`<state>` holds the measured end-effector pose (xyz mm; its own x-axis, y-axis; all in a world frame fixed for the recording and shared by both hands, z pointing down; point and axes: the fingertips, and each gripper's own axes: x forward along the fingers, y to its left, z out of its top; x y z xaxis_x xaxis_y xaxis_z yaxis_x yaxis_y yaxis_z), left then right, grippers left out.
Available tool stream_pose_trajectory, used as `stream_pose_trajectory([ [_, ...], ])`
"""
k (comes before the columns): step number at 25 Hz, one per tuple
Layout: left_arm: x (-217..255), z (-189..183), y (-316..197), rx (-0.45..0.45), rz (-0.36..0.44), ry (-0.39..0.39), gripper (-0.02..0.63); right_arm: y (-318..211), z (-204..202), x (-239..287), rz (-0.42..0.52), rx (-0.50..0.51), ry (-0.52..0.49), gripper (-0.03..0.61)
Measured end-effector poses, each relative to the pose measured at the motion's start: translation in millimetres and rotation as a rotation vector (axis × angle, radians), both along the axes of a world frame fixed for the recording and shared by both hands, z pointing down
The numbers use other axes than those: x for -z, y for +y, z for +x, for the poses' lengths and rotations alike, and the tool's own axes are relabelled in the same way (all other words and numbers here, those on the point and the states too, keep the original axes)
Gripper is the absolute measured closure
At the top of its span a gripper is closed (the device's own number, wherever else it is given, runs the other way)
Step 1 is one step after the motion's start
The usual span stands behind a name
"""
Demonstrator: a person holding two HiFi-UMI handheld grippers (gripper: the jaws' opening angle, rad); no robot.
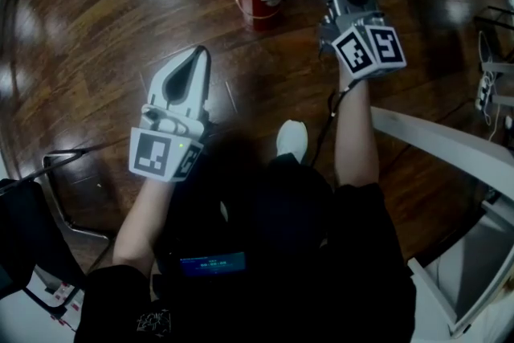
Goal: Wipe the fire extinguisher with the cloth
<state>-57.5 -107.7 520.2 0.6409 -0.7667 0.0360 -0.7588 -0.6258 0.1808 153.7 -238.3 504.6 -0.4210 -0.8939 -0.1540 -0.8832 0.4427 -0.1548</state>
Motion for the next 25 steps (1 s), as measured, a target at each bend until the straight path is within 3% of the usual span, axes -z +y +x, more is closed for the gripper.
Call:
stream_pose_trajectory([
  [5,4,-5,5,0.007,0.037,-0.003,0.612,-12,-21,4,0.0,0.021,0.027,0.482],
  [11,1,-11,6,0.022,0.022,-0.003,0.612,-20,-39,-5,-0.016,0.048,0.061,0.482],
  [18,-5,-12,3,0.023,0.01,-0.001,0.612,-26,-53,-47,-0.096,0.066,0.135,0.482],
  [25,-13,-5,1,0.013,0.0,-0.002,0.612,-13,-36,-94,-0.157,0.051,0.051,0.482],
])
